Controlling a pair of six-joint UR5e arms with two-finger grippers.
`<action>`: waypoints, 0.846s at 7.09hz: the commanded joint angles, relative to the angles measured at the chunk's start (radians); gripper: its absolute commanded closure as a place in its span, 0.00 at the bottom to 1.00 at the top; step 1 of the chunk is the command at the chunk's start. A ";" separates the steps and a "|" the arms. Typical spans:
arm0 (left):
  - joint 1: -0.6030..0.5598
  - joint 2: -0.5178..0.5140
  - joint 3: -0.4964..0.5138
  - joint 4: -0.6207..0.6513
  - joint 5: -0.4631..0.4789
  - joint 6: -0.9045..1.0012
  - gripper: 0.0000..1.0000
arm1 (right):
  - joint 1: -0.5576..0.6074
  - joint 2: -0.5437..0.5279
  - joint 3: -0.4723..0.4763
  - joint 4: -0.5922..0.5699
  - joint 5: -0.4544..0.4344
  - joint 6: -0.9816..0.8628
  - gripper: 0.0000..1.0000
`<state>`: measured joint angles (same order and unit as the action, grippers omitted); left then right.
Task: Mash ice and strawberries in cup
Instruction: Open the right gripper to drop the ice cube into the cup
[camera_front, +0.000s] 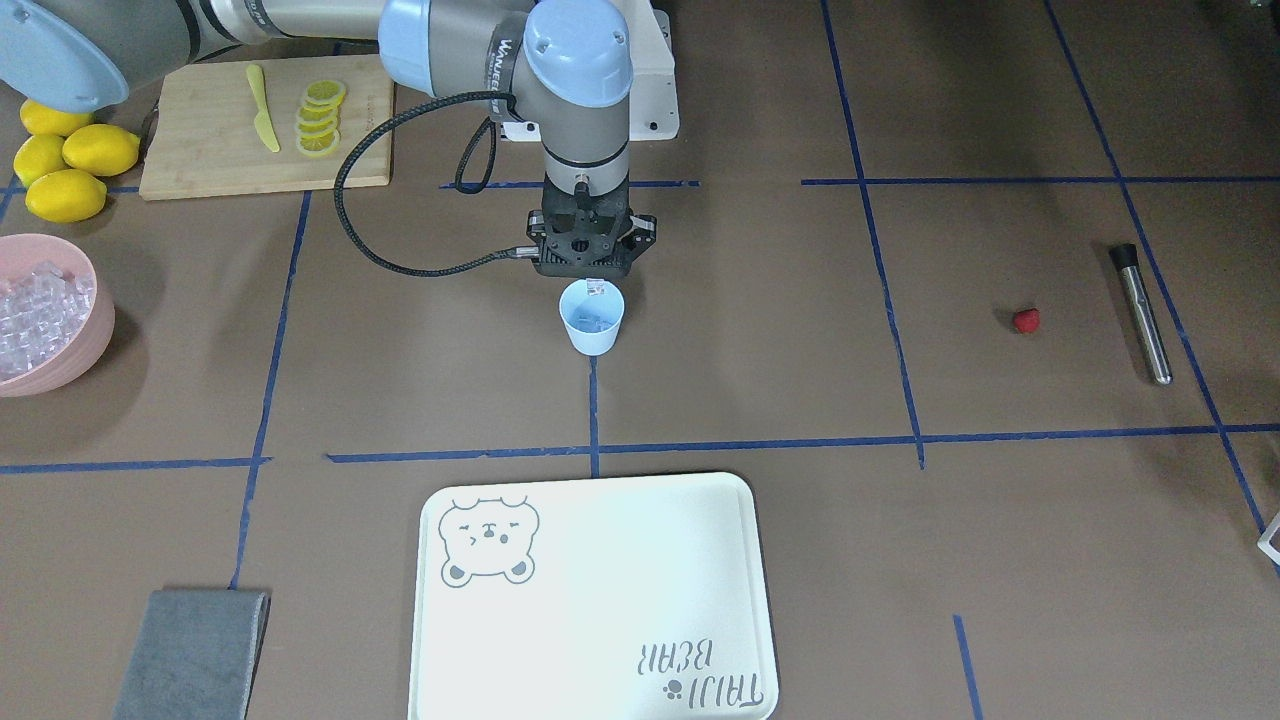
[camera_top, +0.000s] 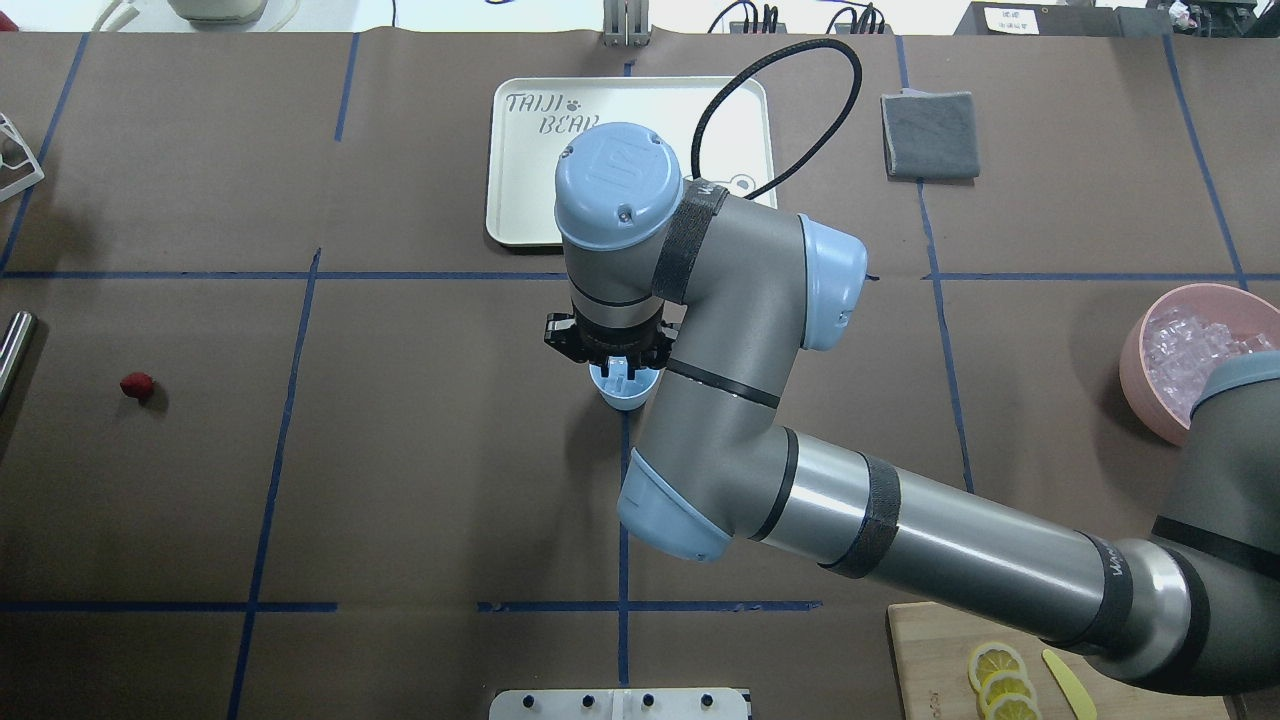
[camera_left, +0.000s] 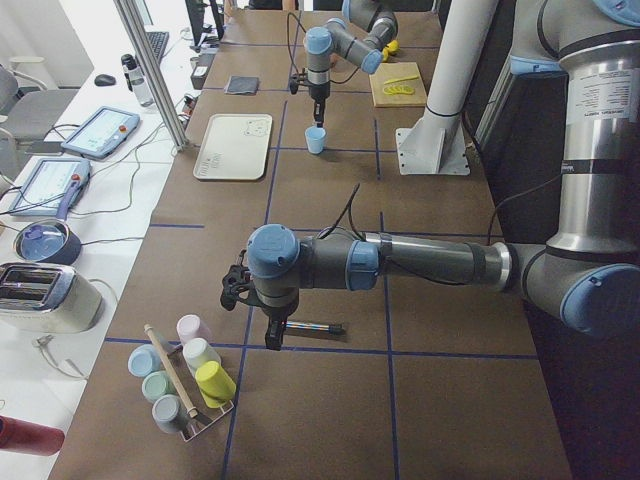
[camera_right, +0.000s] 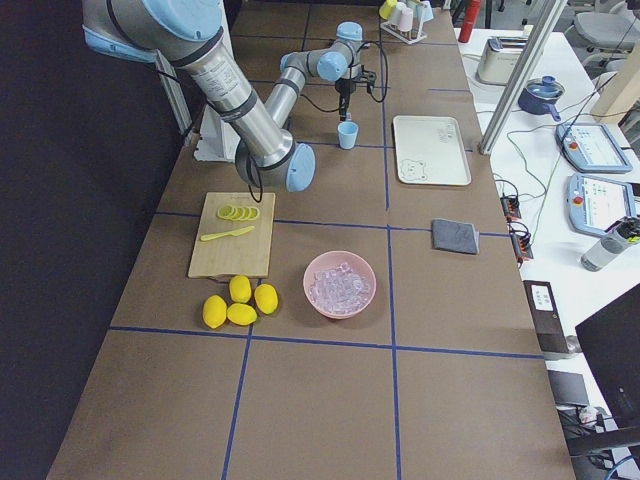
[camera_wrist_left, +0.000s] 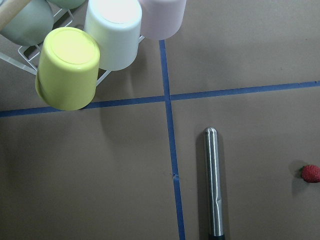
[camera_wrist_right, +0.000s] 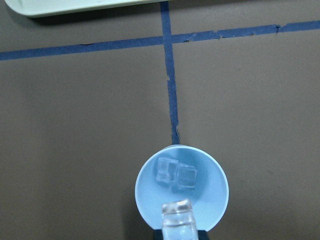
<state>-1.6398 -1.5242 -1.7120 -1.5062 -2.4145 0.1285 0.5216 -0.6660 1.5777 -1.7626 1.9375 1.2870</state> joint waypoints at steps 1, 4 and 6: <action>0.000 -0.001 0.000 0.000 0.000 0.000 0.00 | 0.000 0.000 -0.001 0.000 0.001 0.000 0.85; 0.000 -0.001 0.000 0.000 0.000 0.000 0.00 | 0.000 0.002 -0.002 0.000 0.001 0.000 0.49; 0.000 -0.001 -0.001 0.000 0.000 0.000 0.00 | 0.000 0.002 -0.001 0.000 0.001 0.000 0.48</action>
<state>-1.6392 -1.5247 -1.7122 -1.5064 -2.4145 0.1288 0.5221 -0.6643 1.5762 -1.7619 1.9389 1.2870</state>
